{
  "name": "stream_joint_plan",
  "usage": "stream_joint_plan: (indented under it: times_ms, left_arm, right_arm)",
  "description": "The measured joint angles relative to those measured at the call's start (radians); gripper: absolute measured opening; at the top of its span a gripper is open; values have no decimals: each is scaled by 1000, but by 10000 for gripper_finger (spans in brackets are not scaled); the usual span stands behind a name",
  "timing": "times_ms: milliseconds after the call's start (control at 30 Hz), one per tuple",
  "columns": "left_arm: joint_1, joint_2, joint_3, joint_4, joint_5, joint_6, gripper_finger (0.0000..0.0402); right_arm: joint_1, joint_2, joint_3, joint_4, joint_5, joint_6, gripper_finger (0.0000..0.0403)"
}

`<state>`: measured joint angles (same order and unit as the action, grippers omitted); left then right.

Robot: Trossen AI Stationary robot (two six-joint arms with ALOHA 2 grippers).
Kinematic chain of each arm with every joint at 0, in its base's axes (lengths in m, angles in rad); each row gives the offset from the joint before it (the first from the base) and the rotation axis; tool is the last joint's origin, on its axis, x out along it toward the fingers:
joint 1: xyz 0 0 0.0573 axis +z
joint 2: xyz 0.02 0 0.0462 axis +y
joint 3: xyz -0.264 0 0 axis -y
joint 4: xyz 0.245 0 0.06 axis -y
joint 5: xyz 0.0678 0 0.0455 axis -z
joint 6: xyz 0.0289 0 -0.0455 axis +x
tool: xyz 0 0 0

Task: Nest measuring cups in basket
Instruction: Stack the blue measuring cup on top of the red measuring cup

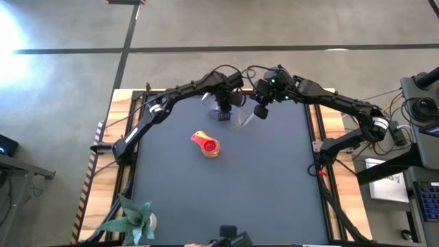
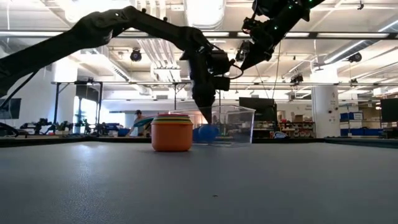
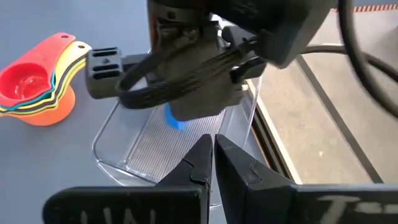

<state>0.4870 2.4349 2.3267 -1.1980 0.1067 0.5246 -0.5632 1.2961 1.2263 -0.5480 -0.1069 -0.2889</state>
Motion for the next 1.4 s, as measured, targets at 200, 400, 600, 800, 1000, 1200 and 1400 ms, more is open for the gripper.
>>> stream_joint_plan:
  times_ms: [200, 400, 600, 800, 1000, 1200, 1400]
  left_arm:
    - [-17, -53, -1, -39, -32, -9, 0]
    - [-42, -97, -1, -65, -45, 14, 0]
    - [-32, -87, -62, -23, -39, 16, 0]
    - [13, -77, -193, 107, 6, 9, 18]
    - [36, -76, -231, 190, 8, -36, 77]
    - [42, -76, -268, 271, 7, -75, 128]
    - [40, -81, -328, 297, -38, -116, 139]
  right_arm:
    - [0, 0, 0, 2, 1, -7, 9]
    - [0, 0, 0, 1, 1, -7, 9]
    - [0, 0, 0, 0, 1, -12, 9]
    - [0, 0, 0, 0, 1, -23, 9]
    - [0, 0, 0, 0, 1, -26, 9]
    - [0, 0, -5, 1, 1, -26, 9]
    - [0, 0, -14, 7, 1, -26, 9]
